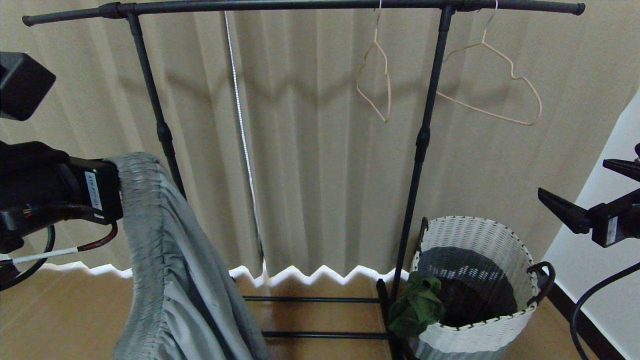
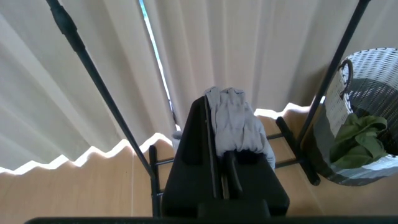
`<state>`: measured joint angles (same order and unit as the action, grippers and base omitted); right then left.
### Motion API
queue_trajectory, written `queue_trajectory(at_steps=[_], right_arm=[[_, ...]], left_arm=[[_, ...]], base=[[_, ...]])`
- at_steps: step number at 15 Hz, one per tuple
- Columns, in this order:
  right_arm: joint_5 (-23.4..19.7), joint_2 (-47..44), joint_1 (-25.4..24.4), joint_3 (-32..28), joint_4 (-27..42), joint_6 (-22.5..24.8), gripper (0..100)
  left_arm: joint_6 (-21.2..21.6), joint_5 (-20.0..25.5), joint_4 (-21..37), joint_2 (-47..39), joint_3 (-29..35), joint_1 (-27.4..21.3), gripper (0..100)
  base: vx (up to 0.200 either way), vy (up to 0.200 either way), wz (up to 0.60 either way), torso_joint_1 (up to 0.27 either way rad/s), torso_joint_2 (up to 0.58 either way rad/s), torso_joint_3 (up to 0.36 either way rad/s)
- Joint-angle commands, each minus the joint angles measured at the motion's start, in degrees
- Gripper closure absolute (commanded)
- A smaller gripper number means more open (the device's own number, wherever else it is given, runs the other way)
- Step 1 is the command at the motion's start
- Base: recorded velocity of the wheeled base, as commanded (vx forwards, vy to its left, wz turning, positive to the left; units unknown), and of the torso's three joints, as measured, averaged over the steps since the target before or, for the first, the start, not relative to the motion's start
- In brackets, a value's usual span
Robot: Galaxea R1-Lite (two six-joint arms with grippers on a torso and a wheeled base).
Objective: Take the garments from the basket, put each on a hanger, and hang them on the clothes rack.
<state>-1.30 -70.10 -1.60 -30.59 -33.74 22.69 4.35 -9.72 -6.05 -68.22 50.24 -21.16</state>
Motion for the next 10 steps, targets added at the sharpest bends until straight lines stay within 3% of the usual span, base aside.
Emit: queue_trajectory(at_steps=[1, 6, 10], right_arm=[[-0.01, -0.22, 0.37, 1.23, -0.45, 0.08, 0], [-0.28, -0.04, 0.89, 1.32, 0.08, -0.10, 0], [-0.45, -0.04, 0.89, 1.32, -0.01, -0.36, 0]], left_arm=[[0.04, -0.04, -0.02, -0.25, -0.23, -0.02, 100], [0.48, -0.04, -0.19, -0.25, -0.40, -0.11, 100], [0.75, -0.04, -0.19, -0.25, -0.58, -0.11, 100]], base=[[0.000, 0.000, 0.00, 0.000, 0.00, 0.000], [0.000, 0.000, 0.00, 0.000, 0.00, 0.000], [0.000, 0.000, 0.00, 0.073, -0.24, -0.223]])
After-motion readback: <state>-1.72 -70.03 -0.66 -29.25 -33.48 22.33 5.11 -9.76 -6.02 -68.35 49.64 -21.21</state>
